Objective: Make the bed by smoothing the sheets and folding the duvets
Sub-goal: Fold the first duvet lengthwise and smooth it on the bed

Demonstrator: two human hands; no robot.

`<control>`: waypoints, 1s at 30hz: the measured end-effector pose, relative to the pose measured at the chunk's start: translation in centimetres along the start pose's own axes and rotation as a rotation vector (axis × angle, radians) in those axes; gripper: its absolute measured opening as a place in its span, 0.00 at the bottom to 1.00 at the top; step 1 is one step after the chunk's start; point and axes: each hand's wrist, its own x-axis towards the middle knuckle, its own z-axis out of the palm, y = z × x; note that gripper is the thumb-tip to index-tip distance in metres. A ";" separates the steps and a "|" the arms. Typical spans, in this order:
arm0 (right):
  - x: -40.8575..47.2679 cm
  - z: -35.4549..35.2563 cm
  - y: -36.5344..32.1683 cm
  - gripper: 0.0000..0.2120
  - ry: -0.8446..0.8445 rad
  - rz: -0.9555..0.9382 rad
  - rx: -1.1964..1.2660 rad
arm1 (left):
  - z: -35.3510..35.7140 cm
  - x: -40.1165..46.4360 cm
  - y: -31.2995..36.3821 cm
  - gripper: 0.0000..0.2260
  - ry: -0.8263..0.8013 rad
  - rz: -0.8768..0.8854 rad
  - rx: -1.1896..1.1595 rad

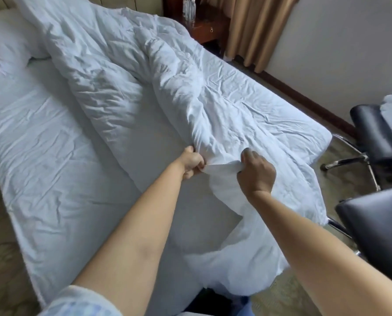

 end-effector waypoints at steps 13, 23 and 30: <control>-17.1 8.4 -6.5 0.17 -1.301 -0.081 0.013 | -6.3 -2.8 -16.8 0.24 0.322 -0.314 0.400; -20.2 5.4 -0.5 0.07 -1.179 0.247 0.056 | -4.0 -6.5 -18.5 0.24 0.296 -0.220 0.342; -24.8 0.7 1.3 0.12 -1.115 -0.017 -0.108 | 1.8 -13.2 -21.0 0.22 0.245 -0.245 0.366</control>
